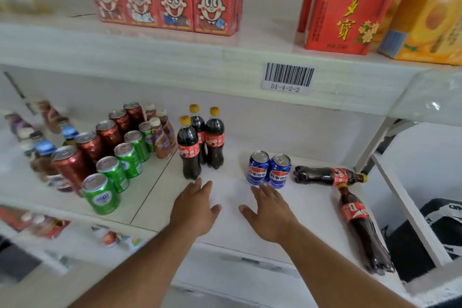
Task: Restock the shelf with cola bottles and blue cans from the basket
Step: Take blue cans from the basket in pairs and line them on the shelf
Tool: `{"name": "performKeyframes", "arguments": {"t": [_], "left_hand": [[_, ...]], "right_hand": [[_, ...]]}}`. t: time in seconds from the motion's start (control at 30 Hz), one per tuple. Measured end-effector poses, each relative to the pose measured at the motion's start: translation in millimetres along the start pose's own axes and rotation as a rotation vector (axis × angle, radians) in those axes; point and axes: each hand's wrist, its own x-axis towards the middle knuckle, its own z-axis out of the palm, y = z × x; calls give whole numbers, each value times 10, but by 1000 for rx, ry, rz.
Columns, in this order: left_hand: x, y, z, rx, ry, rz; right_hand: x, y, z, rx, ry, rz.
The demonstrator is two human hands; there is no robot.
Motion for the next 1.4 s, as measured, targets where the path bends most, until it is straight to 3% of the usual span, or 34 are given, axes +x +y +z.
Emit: {"name": "performKeyframes", "arguments": {"t": [0.3,0.53,0.8,1.4], "left_hand": [[-1454,-501,-175,102,46,-313],[-2805,-817,-39,38,72,-609],[-4116,-1494,40,-74,164,-905],[-7178,-3067,179,-346,354,-1493]], "right_hand": [[-492,-761,201,-136,-115,-450],[-1159,-1419,738,-142,-260,-691],[-1920,-2481,1246,-180,-314,-996],[-4177,-4883,2746,-378,-560,-1392]]}}
